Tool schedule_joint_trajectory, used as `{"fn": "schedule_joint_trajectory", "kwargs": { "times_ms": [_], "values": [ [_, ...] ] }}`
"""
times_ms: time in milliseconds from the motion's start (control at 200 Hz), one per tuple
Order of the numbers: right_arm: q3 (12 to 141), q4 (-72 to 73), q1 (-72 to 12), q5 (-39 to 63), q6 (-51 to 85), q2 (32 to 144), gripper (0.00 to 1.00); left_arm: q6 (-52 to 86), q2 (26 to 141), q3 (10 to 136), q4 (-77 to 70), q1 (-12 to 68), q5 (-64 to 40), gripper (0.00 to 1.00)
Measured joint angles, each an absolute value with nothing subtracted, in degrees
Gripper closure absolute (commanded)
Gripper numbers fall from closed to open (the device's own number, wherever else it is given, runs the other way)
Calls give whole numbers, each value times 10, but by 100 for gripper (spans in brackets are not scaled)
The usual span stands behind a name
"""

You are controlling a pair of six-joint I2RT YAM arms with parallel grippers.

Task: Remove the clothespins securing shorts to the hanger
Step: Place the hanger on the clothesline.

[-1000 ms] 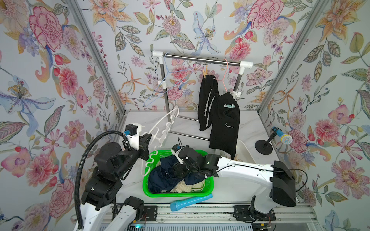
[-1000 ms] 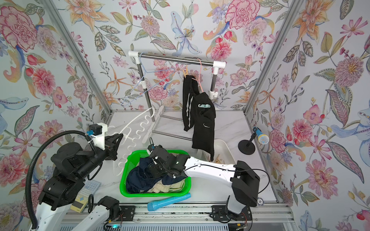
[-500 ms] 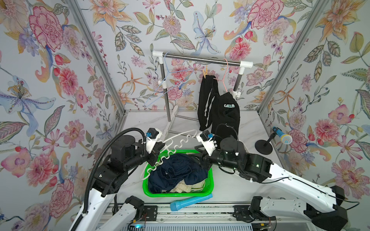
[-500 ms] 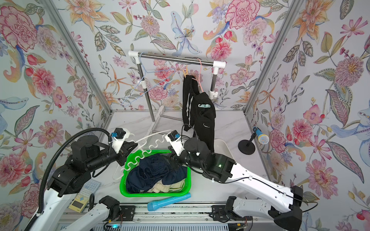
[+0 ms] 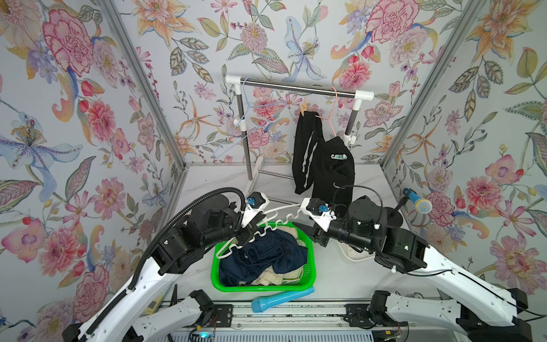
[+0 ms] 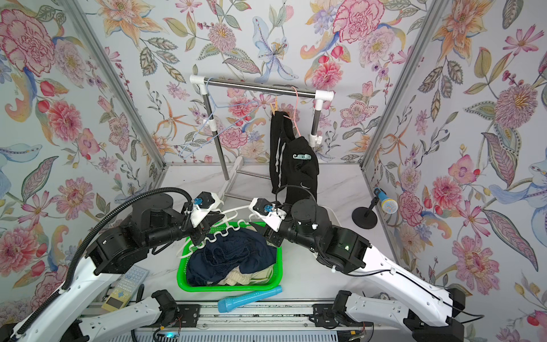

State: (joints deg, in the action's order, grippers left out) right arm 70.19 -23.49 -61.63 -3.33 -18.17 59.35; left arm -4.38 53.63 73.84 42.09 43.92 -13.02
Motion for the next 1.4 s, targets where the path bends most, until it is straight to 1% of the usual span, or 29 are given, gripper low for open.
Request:
{"fn": "schedule_joint_trajectory", "kwargs": {
  "times_ms": [100, 220, 320, 410, 535, 580, 590, 625, 656, 676, 751, 781, 811, 826, 851, 926, 1011, 1051, 1211, 1331, 1371, 1401],
  "values": [
    [702, -243, -637, -60, -226, 613, 43, -51, 538, 739, 428, 439, -145, 100],
    [709, -248, -641, -91, -262, 632, 45, -57, 541, 740, 438, 440, -172, 100],
    [713, -249, -641, -110, -281, 642, 50, -61, 541, 741, 442, 442, -193, 100],
    [716, -250, -641, -119, -297, 648, 62, -63, 540, 742, 441, 442, -213, 100],
    [719, -249, -642, -129, -315, 655, 90, -61, 540, 742, 438, 442, -237, 100],
    [719, -253, -646, -131, -323, 655, 98, -58, 540, 742, 432, 441, -237, 100],
    [719, -255, -646, -131, -324, 655, 100, -58, 540, 742, 430, 441, -235, 100],
    [719, -260, -651, -134, -334, 655, 100, -56, 540, 742, 427, 440, -235, 100],
    [718, -260, -654, -139, -346, 655, 100, -52, 540, 742, 429, 440, -236, 97],
    [716, -259, -655, -142, -350, 653, 100, -50, 540, 742, 429, 440, -236, 93],
    [707, -249, -662, -154, -369, 648, 100, -45, 540, 742, 430, 440, -239, 72],
    [701, -244, -664, -159, -375, 644, 100, -43, 538, 742, 428, 440, -245, 61],
    [694, -239, -668, -162, -382, 640, 100, -42, 535, 742, 430, 441, -251, 47],
    [690, -236, -670, -165, -384, 638, 100, -39, 534, 742, 433, 442, -252, 43],
    [685, -230, -672, -170, -390, 635, 100, -38, 531, 742, 438, 443, -254, 39],
    [680, -218, -682, -177, -408, 625, 100, -30, 520, 742, 453, 443, -252, 32],
    [680, -211, -693, -187, -427, 615, 100, -21, 501, 741, 466, 443, -244, 32],
    [680, -211, -697, -191, -433, 611, 100, -17, 489, 738, 469, 443, -237, 35],
    [680, -206, -705, -211, -451, 601, 100, 4, 444, 736, 494, 443, -232, 50],
    [680, -203, -708, -221, -458, 600, 100, 15, 434, 735, 514, 443, -232, 60],
    [680, -203, -708, -224, -461, 600, 100, 19, 435, 734, 519, 443, -232, 64],
    [680, -203, -708, -226, -462, 600, 100, 21, 437, 733, 526, 443, -232, 70]
  ]
}}
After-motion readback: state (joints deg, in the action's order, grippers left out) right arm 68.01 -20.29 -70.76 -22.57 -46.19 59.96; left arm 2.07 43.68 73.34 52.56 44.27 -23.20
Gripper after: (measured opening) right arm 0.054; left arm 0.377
